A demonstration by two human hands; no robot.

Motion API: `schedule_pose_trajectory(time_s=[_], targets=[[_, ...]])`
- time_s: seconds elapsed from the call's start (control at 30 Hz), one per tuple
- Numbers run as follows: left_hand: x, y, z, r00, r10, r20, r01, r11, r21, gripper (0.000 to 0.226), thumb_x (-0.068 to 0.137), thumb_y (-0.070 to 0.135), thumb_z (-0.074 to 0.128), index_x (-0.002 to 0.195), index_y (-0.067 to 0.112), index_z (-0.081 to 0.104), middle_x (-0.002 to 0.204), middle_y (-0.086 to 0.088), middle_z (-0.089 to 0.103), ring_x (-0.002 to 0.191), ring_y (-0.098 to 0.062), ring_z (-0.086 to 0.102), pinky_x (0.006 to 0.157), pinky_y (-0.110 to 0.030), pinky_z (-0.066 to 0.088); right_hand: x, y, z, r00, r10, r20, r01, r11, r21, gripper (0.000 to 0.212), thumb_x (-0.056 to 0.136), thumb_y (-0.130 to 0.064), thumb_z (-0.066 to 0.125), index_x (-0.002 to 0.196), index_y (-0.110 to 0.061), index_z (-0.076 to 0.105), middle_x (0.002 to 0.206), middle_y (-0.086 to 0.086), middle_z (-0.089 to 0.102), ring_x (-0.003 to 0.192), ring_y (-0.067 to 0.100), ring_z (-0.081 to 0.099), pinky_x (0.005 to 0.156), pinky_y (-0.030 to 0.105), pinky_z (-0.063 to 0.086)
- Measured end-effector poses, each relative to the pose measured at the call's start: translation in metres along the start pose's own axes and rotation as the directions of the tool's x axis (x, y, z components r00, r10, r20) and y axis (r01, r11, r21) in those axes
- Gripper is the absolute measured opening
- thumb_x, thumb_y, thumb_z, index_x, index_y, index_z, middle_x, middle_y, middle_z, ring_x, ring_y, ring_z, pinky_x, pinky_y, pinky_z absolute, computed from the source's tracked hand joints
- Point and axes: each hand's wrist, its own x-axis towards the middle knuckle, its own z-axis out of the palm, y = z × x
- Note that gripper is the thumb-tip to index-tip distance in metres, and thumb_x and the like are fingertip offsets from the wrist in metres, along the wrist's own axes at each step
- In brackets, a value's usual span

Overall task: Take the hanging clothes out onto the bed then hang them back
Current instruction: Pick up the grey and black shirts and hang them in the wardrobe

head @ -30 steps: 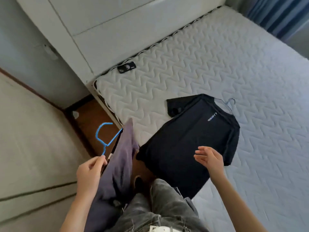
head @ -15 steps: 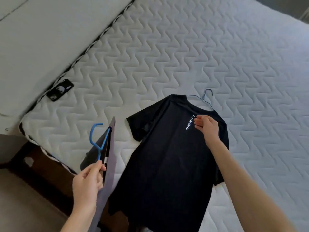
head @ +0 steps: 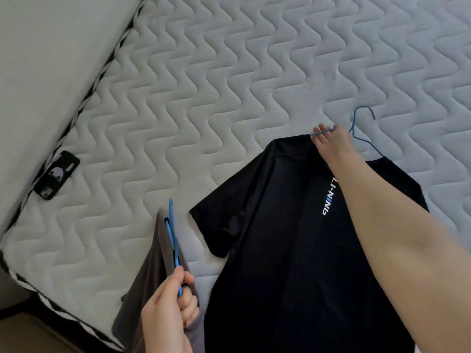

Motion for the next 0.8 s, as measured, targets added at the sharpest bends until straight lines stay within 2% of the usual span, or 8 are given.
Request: schedule_pose_trajectory(time_s=[0.1, 0.17, 0.3, 0.47, 0.57, 0.63, 0.73, 0.8], targets=[[-0.002, 0.004, -0.008, 1.000, -0.010, -0.023, 0.011, 1.000, 0.005, 0.032, 0.093, 0.020, 0.054, 0.068, 0.000, 0.052, 0.030, 0.006, 0.020, 0.023, -0.005, 0.015, 0.038, -0.006, 0.015, -0.032, -0.004, 0.015, 0.998, -0.034, -0.048, 0.038, 0.996, 0.077, 0.031, 0.098, -0.005, 0.023, 0.080, -0.003, 0.048, 0.063, 0.006, 0.036, 0.048, 0.017, 0.038, 0.057, 0.032, 0.047], [-0.004, 0.014, -0.019, 0.999, -0.026, -0.045, 0.026, 1.000, 0.004, 0.032, 0.094, 0.021, 0.053, 0.068, 0.001, 0.052, 0.029, 0.007, 0.020, 0.021, -0.004, 0.015, 0.044, -0.011, 0.009, -0.076, 0.000, 0.015, 0.998, -0.047, -0.029, 0.048, 0.998, 0.035, 0.028, 0.097, -0.003, 0.024, 0.082, -0.003, 0.048, 0.057, 0.002, 0.029, 0.035, 0.012, 0.029, 0.042, 0.023, 0.036], [-0.012, 0.040, -0.059, 0.993, 0.041, -0.109, -0.036, 0.998, 0.047, 0.034, 0.095, 0.020, 0.052, 0.066, 0.005, 0.055, 0.027, 0.007, 0.023, 0.020, -0.003, 0.020, 0.051, -0.021, 0.008, -0.183, 0.024, -0.016, 0.993, -0.039, 0.108, 0.074, 0.939, -0.335, 0.025, 0.096, -0.004, 0.030, 0.087, -0.005, 0.054, 0.047, -0.005, 0.032, 0.038, 0.009, 0.028, 0.037, 0.022, 0.025], [-0.055, 0.074, -0.123, 0.975, 0.134, -0.176, -0.101, 0.978, 0.182, 0.030, 0.088, 0.020, 0.062, 0.068, -0.002, 0.064, 0.036, -0.003, 0.032, 0.027, -0.006, 0.027, 0.042, -0.010, 0.026, -0.312, 0.042, -0.065, 0.953, -0.091, 0.291, 0.243, 0.802, -0.545, 0.035, 0.102, -0.008, 0.032, 0.077, -0.006, 0.056, 0.041, -0.008, 0.032, 0.036, 0.007, 0.028, 0.037, 0.018, 0.024], [-0.093, 0.091, -0.156, 0.971, 0.169, -0.172, -0.134, 0.972, 0.195, 0.025, 0.086, 0.018, 0.066, 0.075, -0.004, 0.065, 0.055, -0.011, 0.035, 0.044, -0.013, 0.030, 0.050, -0.016, 0.033, -0.375, 0.035, -0.087, 0.903, -0.161, 0.398, 0.410, 0.599, -0.688, 0.037, 0.101, -0.011, 0.038, 0.074, -0.010, 0.063, 0.044, -0.011, 0.042, 0.041, 0.005, 0.039, 0.046, 0.021, 0.032], [-0.117, 0.101, -0.180, 0.967, 0.198, -0.159, -0.166, 0.967, 0.193, 0.025, 0.087, 0.018, 0.066, 0.074, -0.004, 0.064, 0.060, -0.012, 0.035, 0.052, -0.016, 0.029, 0.056, -0.020, 0.031, -0.412, 0.019, -0.097, 0.839, -0.292, 0.460, 0.544, 0.404, -0.735, 0.033, 0.098, -0.007, 0.041, 0.076, -0.009, 0.066, 0.058, -0.013, 0.056, 0.058, 0.002, 0.055, 0.055, 0.011, 0.037], [-0.150, 0.118, -0.213, 0.966, 0.230, -0.117, -0.213, 0.966, 0.147, 0.026, 0.087, 0.016, 0.065, 0.073, -0.005, 0.063, 0.042, -0.005, 0.034, 0.037, -0.012, 0.028, 0.047, -0.014, 0.030, -0.463, -0.011, -0.104, 0.745, -0.452, 0.491, 0.621, 0.198, -0.759, 0.032, 0.098, -0.008, 0.042, 0.077, -0.013, 0.065, 0.068, -0.008, 0.061, 0.064, 0.000, 0.057, 0.058, 0.005, 0.037], [-0.167, 0.128, -0.233, 0.969, 0.233, -0.084, -0.227, 0.971, 0.076, 0.026, 0.088, 0.017, 0.064, 0.072, -0.004, 0.062, 0.033, 0.004, 0.031, 0.028, -0.005, 0.024, 0.040, -0.008, 0.025, -0.493, -0.023, -0.107, 0.703, -0.503, 0.503, 0.642, 0.145, -0.753, 0.032, 0.097, -0.007, 0.043, 0.074, -0.013, 0.065, 0.060, -0.013, 0.058, 0.062, -0.001, 0.056, 0.057, 0.007, 0.036]])
